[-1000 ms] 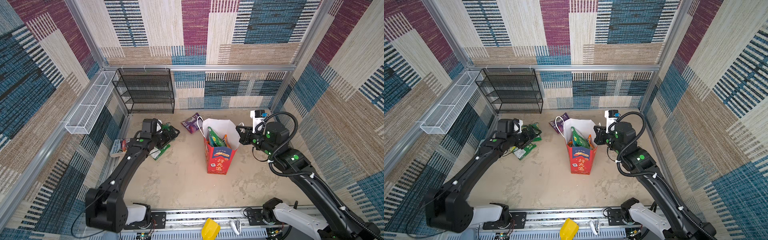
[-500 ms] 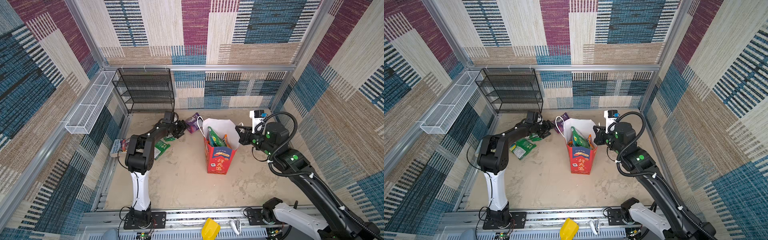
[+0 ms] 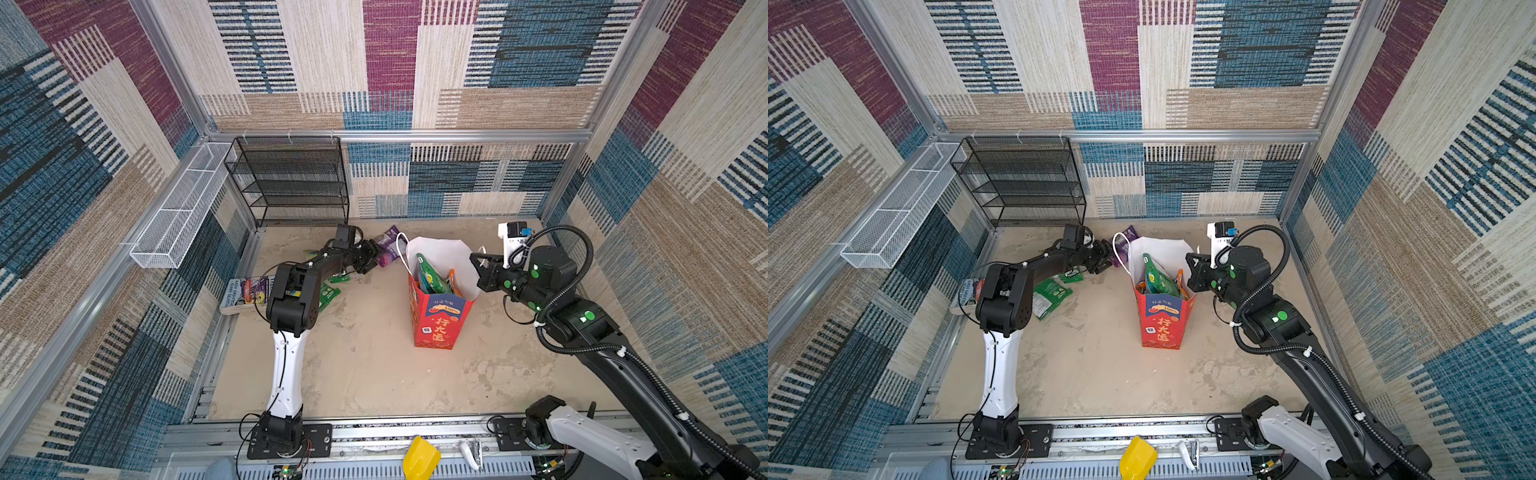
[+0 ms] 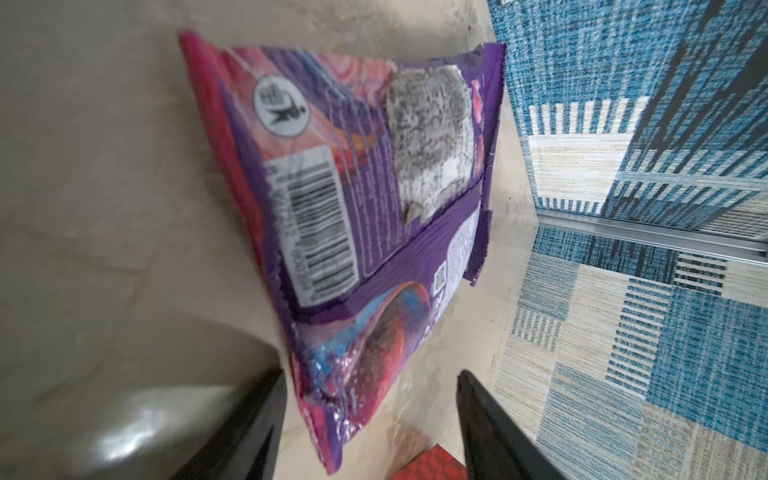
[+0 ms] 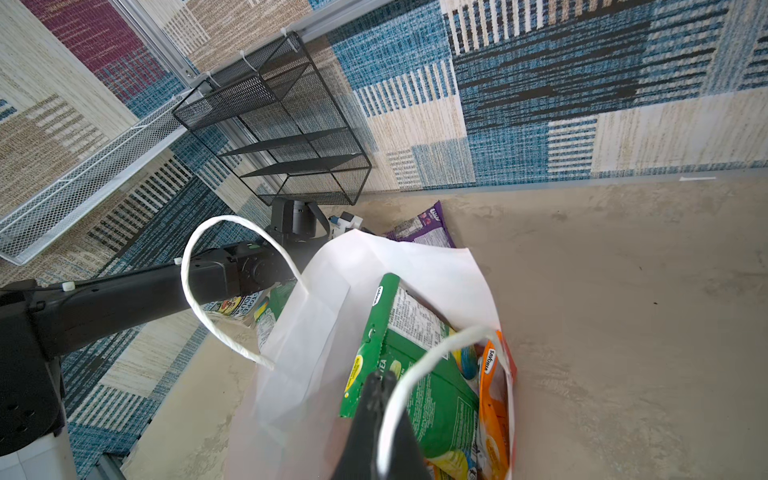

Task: Place the snacks into the paper bag
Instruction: 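Release the bag handle and move the left gripper to the purple packet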

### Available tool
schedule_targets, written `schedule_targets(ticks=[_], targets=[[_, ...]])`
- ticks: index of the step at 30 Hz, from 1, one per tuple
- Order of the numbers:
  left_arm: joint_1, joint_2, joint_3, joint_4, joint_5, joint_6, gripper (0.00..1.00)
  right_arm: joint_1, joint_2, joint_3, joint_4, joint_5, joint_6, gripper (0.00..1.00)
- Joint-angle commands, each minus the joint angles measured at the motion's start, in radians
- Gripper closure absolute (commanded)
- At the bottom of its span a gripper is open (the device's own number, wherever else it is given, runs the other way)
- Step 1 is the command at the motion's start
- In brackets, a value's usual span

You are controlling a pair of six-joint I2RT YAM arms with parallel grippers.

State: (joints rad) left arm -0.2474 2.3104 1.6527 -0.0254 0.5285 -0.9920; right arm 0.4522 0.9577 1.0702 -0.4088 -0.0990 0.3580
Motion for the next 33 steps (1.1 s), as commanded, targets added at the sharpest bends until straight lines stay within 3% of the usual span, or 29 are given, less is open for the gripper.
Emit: schedule_targets(ticks=[1, 6, 22, 33], targets=[[-0.002, 0.017, -0.012, -0.011, -0.015, -0.021, 0.35, 0.002, 0.002, 0.0, 0.042, -0.009, -0.009, 0.99], [-0.001, 0.022, -0.023, 0.001, -0.025, -0.031, 0.44, 0.002, 0.005, 0.0, 0.041, -0.011, -0.009, 0.99], [0.012, 0.008, -0.082, 0.119, 0.011, -0.117, 1.0, 0.002, -0.004, -0.009, 0.041, -0.012, -0.011, 0.99], [0.03, -0.299, -0.245, 0.124, 0.028, -0.07, 1.0, 0.002, -0.012, -0.011, 0.053, -0.01, -0.022, 0.99]])
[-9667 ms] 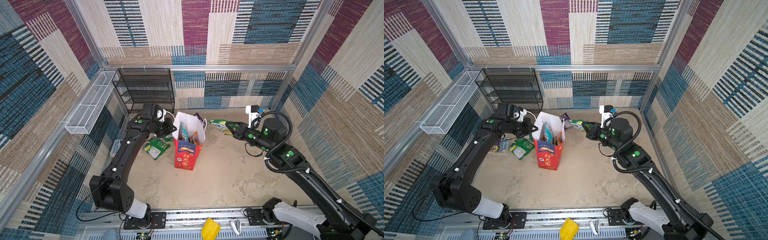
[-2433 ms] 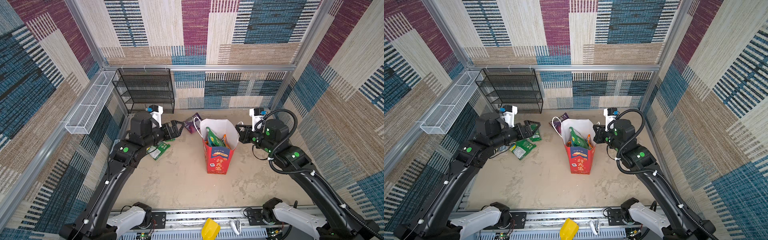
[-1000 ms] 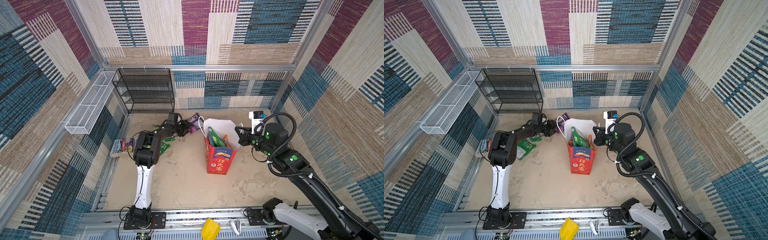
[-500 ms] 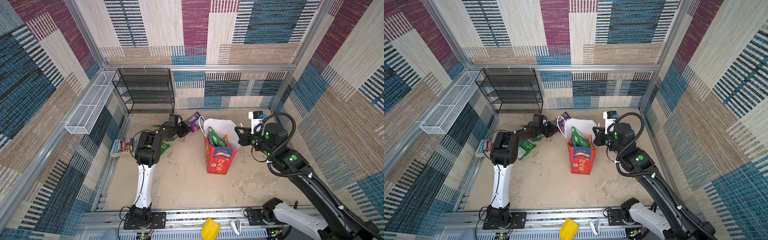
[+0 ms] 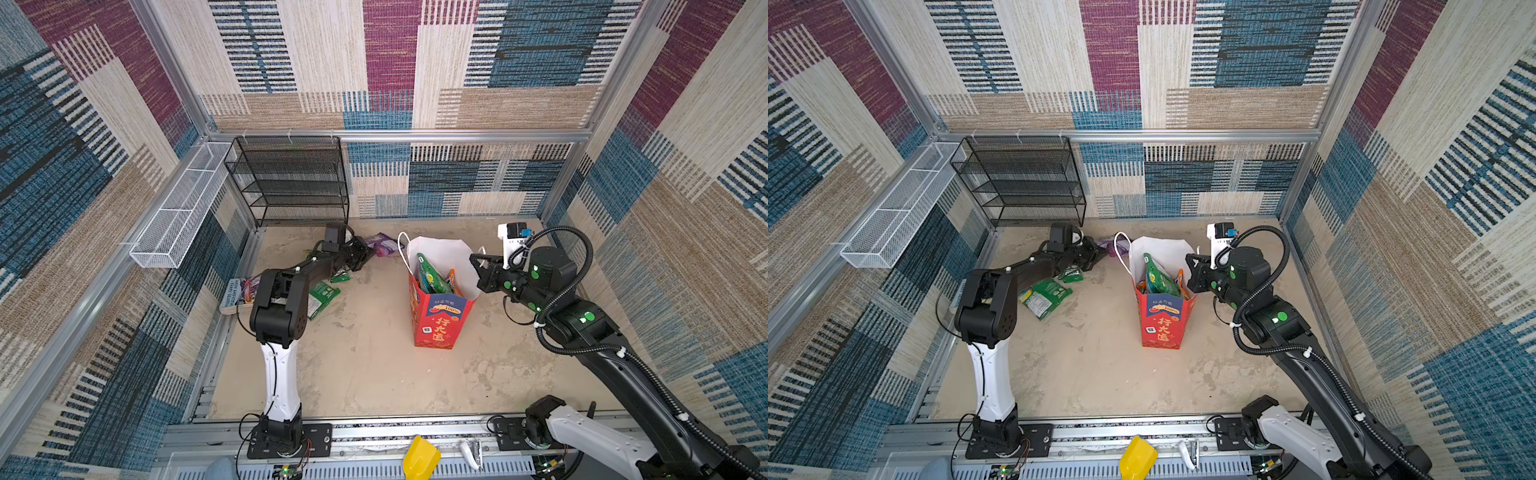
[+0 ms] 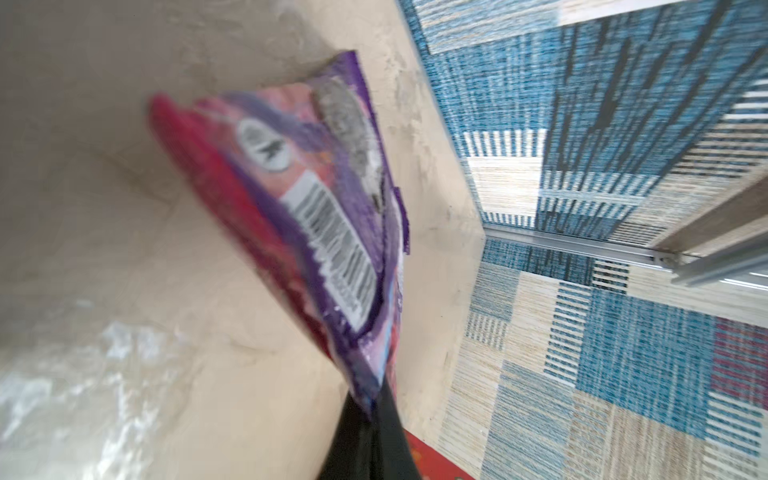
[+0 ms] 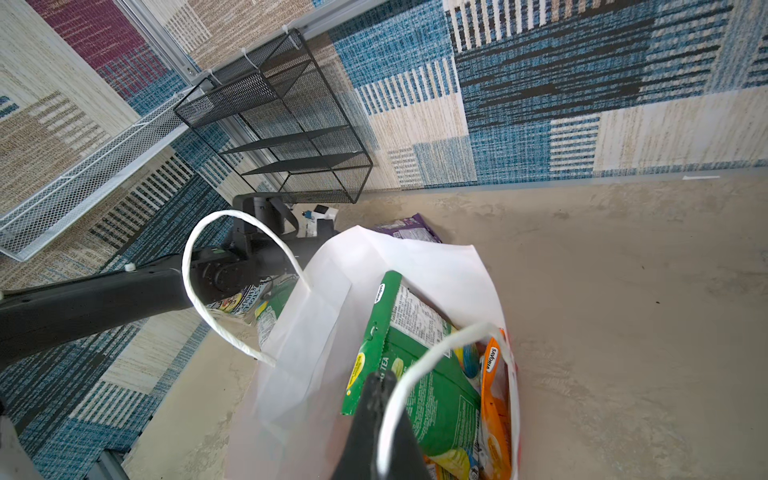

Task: Place the snacks into the paper bag
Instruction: 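Release the bag handle and move the left gripper to the purple packet, then lower the left gripper onto the purple packet and grasp its edge, then lift the purple packet with the left gripper and carry it above the bag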

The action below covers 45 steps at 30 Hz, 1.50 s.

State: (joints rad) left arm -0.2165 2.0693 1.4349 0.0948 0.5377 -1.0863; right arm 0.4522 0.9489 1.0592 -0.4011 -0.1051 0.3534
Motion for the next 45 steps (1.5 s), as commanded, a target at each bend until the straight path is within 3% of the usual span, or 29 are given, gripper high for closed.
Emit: schedule_targets(ticks=[1, 14, 19, 22, 26, 30, 36, 40, 45], targets=[[0.0, -0.093, -0.045, -0.016, 0.017, 0.038, 1.0, 0.002, -0.004, 0.003, 0.045, -0.002, -0.019, 0.99], [0.003, -0.66, -0.258, -0.327, -0.13, 0.253, 1.0, 0.002, -0.025, -0.013, 0.051, -0.03, -0.007, 0.99], [0.003, -0.885, -0.201, -0.525, -0.205, 0.361, 1.0, 0.002, -0.024, -0.01, 0.053, -0.049, 0.005, 0.99], [0.002, -0.974, -0.134, -0.605, -0.196, 0.401, 1.0, 0.002, -0.024, -0.004, 0.052, -0.069, 0.014, 0.99], [-0.021, -0.998, -0.007, -0.675, -0.127, 0.434, 1.0, 0.002, -0.023, -0.001, 0.05, -0.089, 0.025, 0.99], [-0.112, -0.969, 0.113, -0.683, -0.094, 0.449, 1.0, 0.002, -0.014, 0.006, 0.047, -0.096, 0.036, 0.99], [-0.308, -0.838, 0.293, -0.697, -0.118, 0.469, 1.0, 0.002, 0.007, 0.016, 0.043, -0.102, 0.047, 0.99], [-0.442, -0.767, 0.373, -0.706, -0.205, 0.51, 1.0, 0.002, 0.013, 0.017, 0.043, -0.105, 0.056, 0.99], [-0.554, -0.676, 0.454, -0.712, -0.244, 0.531, 1.0, 0.002, 0.013, 0.013, 0.042, -0.113, 0.062, 0.99]])
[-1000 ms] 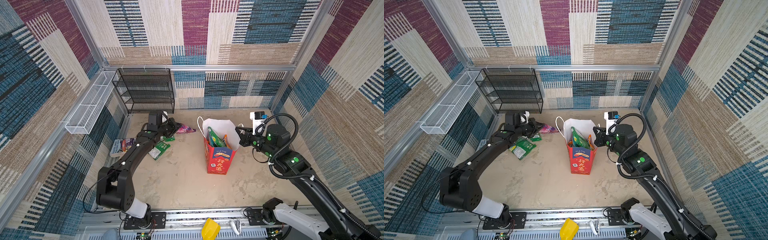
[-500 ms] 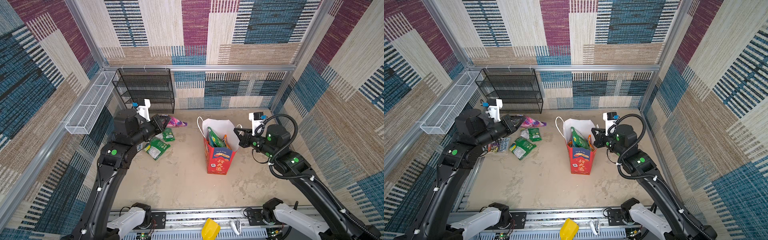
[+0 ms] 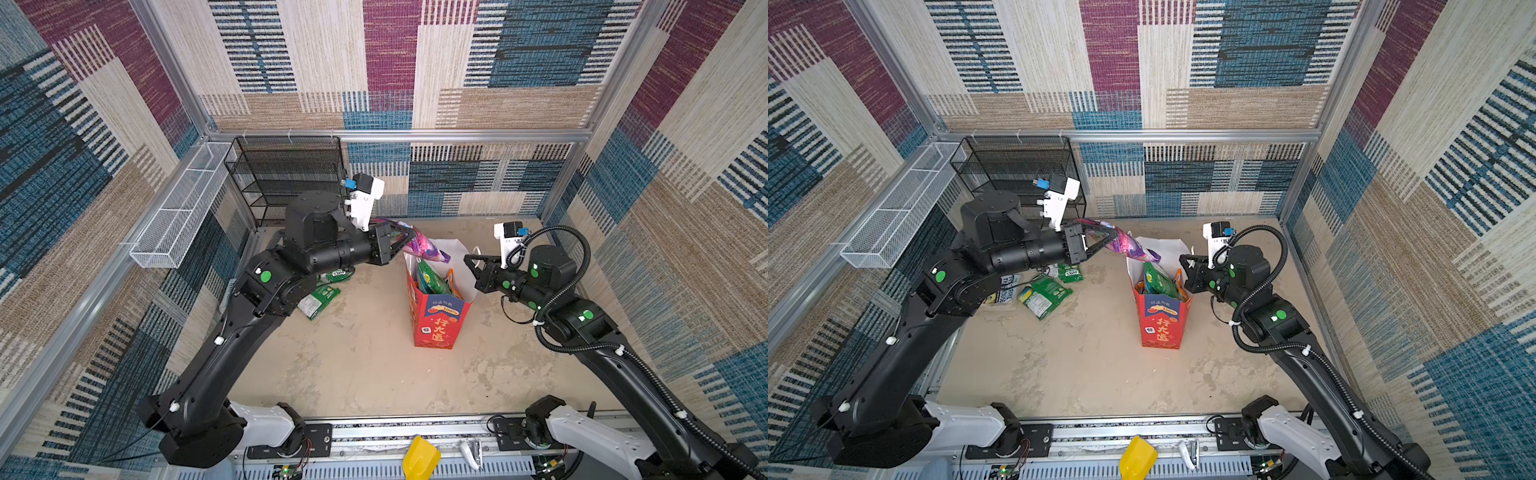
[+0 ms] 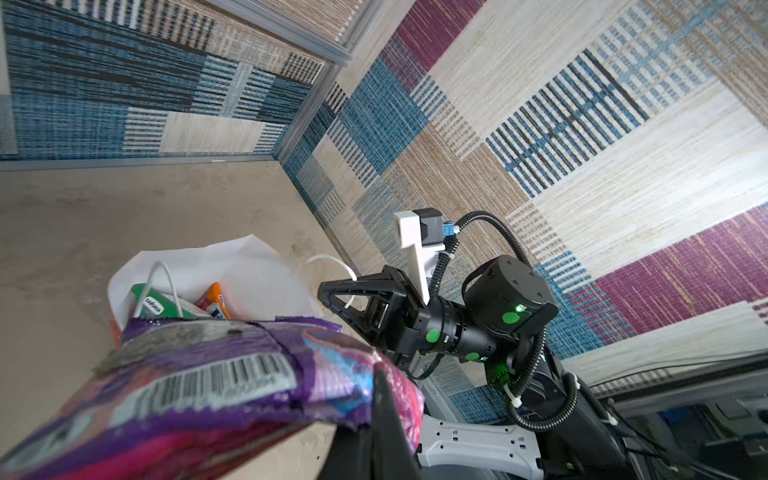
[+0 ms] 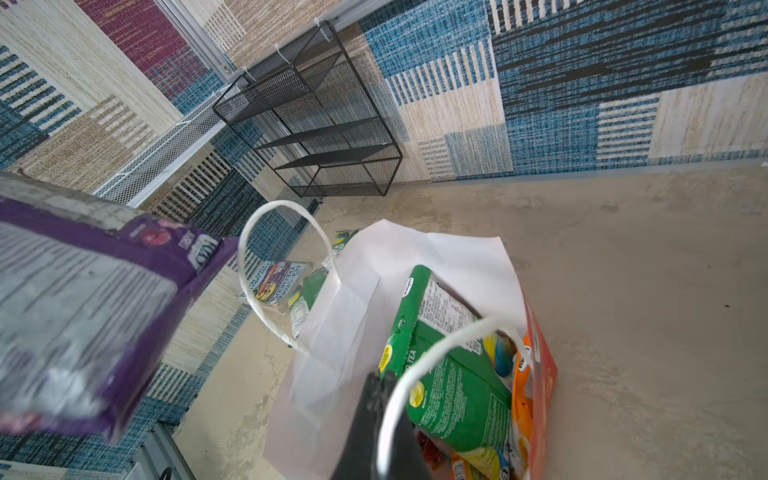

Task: Place the snacks into the paper bag
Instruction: 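Lift the purple packet with the left gripper and carry it above the bag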

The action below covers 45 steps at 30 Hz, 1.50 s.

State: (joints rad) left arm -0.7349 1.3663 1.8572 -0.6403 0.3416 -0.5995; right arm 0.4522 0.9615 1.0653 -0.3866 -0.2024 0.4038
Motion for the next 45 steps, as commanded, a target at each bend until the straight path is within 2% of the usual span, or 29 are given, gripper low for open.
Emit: schedule_targets(ticks=[1, 9, 19, 28, 33, 45], targets=[[-0.053, 0.045, 0.047, 0.018, -0.057, 0.046, 1.0, 0.002, 0.0, 0.005, 0.026, -0.016, 0.012, 0.99], [-0.149, 0.154, 0.155, -0.016, -0.129, 0.066, 1.0, 0.002, -0.01, 0.005, 0.018, -0.016, 0.014, 0.99], [-0.219, 0.186, 0.297, -0.056, -0.23, 0.115, 1.0, 0.003, -0.016, 0.004, 0.015, -0.017, 0.01, 0.99], [-0.218, 0.231, 0.298, -0.099, -0.336, 0.059, 1.0, 0.002, -0.029, 0.007, 0.007, -0.016, 0.014, 0.99], [-0.218, 0.252, 0.246, -0.107, -0.423, 0.022, 1.0, 0.002, -0.028, 0.008, 0.006, -0.022, 0.016, 0.99], [-0.207, 0.337, 0.176, -0.089, -0.541, -0.061, 1.0, 0.003, -0.031, 0.006, 0.003, -0.037, 0.024, 0.99]])
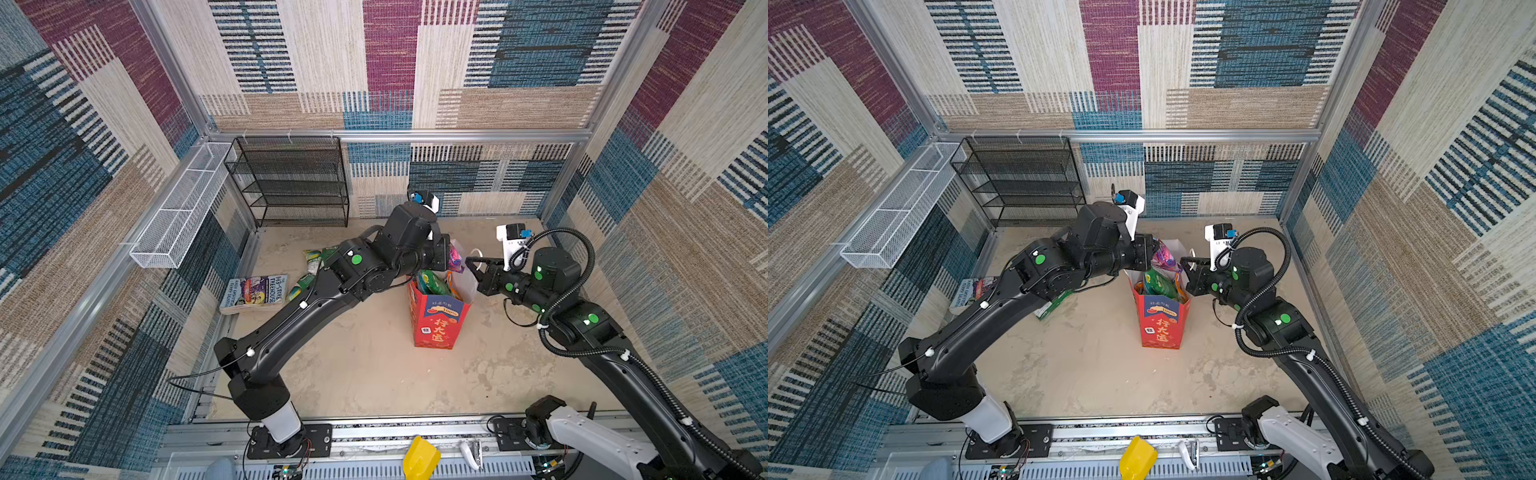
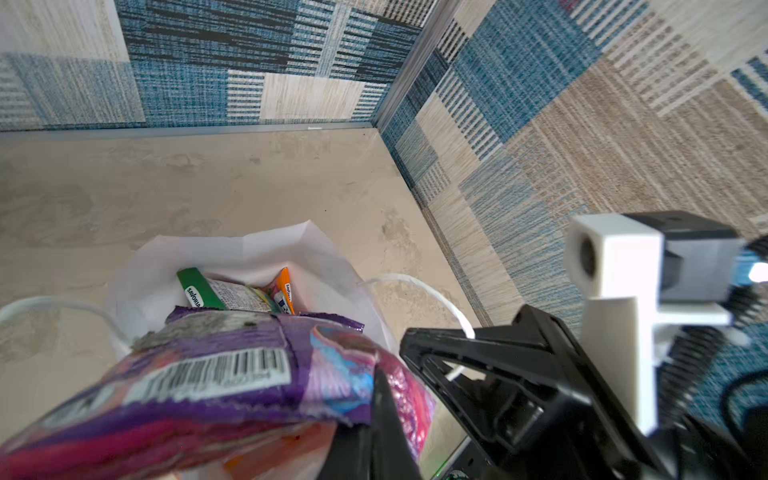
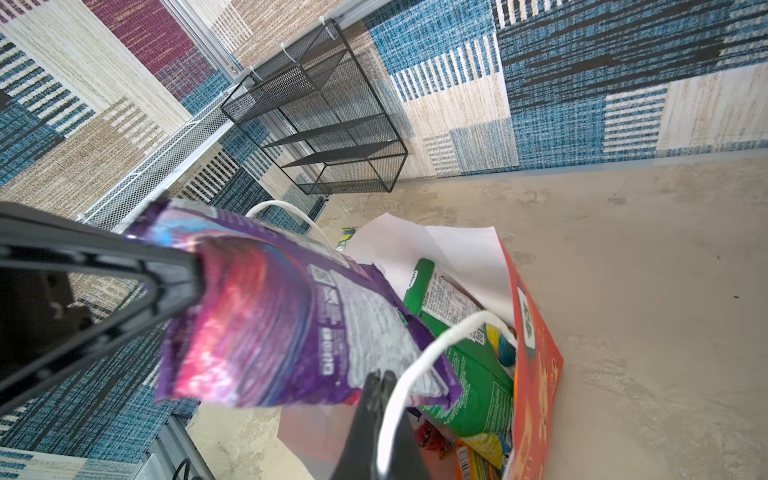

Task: Place the snacks into the paper bag
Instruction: 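Lift the purple packet with the left gripper and carry it above the bag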

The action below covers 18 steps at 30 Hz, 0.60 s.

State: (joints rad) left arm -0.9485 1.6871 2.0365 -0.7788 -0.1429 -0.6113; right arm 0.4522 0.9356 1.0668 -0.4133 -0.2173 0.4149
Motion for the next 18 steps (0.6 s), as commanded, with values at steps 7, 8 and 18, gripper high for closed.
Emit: schedule_targets(ticks=[7, 8, 18], targets=[[0.017, 0.087, -0.008, 0.051, -0.11, -0.135, 1.0, 0.002, -0.002, 0.002, 0.036, -0.036, 0.021, 0.99], [0.018, 0.099, -0.007, 0.057, -0.111, -0.145, 1.0, 0.002, 0.0, 0.002, 0.039, -0.041, 0.022, 0.99], [0.043, 0.197, -0.02, 0.095, -0.116, -0.247, 1.0, 0.003, -0.002, -0.005, 0.05, -0.059, 0.035, 0.99]])
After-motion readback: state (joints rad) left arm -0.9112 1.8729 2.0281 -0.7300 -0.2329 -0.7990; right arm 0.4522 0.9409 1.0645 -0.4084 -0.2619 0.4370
